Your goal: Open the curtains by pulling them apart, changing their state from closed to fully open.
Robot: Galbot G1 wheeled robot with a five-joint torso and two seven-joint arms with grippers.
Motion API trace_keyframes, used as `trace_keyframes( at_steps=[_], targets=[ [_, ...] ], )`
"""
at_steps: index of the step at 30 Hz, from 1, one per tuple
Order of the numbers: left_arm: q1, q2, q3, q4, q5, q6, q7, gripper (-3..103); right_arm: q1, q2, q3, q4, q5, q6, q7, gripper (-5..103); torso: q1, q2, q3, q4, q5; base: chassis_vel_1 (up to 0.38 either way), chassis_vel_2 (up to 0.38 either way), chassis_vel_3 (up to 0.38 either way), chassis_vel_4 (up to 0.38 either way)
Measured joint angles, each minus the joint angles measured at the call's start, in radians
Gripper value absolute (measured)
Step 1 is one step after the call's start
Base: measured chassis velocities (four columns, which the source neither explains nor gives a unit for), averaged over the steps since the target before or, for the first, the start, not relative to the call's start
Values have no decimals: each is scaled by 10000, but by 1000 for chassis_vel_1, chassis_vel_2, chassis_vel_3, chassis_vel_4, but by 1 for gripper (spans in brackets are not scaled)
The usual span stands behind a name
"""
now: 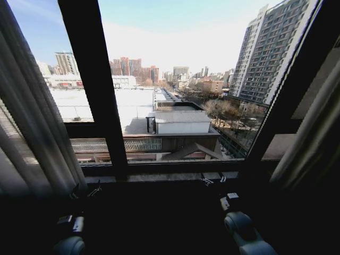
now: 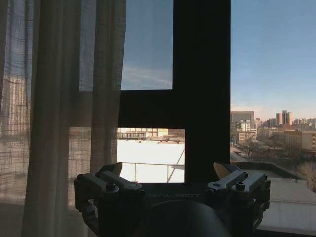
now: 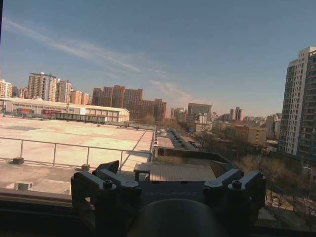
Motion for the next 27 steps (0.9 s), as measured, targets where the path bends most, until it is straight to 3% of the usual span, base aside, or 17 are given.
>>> trace_keyframes(
  at_steps=[20,27],
  targets=[
    [0,0,-1,0,0,0,0,100,0,0,0,0,0,0,0,100,0,-1,-1,1,-2,355,339,-350,-339],
    [0,2,-6,1,0,0,-5,100,0,0,-2,1,0,0,-1,100,1,-1,0,0,-7,171,145,-147,-150]
  ],
)
